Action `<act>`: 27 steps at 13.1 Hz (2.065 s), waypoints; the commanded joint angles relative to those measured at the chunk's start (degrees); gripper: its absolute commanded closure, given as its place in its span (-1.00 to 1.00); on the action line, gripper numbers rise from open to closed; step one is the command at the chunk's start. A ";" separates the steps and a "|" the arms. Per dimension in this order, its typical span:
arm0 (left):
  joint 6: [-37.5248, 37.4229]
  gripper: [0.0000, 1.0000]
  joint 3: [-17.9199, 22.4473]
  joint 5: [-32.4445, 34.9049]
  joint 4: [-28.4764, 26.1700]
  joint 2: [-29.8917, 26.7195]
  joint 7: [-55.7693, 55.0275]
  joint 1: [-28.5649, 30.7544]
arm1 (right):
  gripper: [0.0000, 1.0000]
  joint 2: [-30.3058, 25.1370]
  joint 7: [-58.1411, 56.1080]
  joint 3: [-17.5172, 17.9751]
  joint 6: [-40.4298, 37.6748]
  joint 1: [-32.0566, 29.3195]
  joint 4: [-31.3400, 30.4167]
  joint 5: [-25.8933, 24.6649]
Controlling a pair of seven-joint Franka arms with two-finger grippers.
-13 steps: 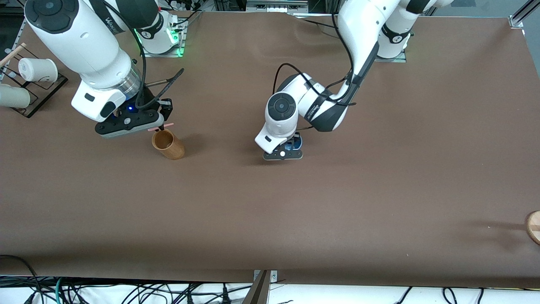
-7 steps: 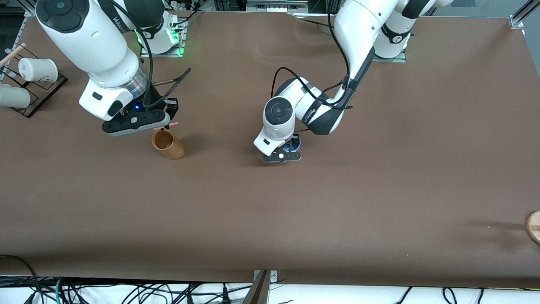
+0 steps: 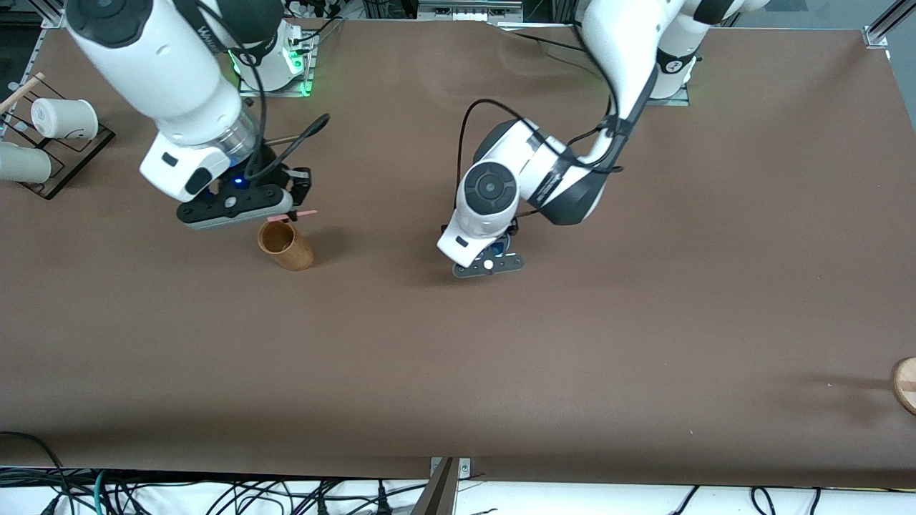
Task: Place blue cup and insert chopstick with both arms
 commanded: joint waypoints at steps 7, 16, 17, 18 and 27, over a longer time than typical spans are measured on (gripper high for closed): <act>-7.30 -1.00 7.85 -1.38 -2.19 -13.33 23.26 14.18 | 1.00 12.59 28.98 -0.26 20.05 12.88 1.75 -0.26; -15.64 -1.00 0.20 -0.51 -6.24 -23.18 42.14 39.42 | 1.00 18.58 40.35 -0.43 27.98 19.22 1.92 -4.30; -16.44 -1.00 0.11 -0.33 -7.20 -24.67 43.73 40.92 | 1.00 19.02 40.35 -0.43 27.98 19.22 1.92 -4.82; -16.88 -1.00 0.11 -0.24 -8.60 -26.51 43.92 41.19 | 1.00 19.46 40.35 -0.43 28.07 19.22 1.92 -5.53; -15.75 -1.00 0.02 5.80 -28.81 -42.69 44.36 40.32 | -1.00 19.73 39.30 -1.05 24.06 18.34 4.98 -6.59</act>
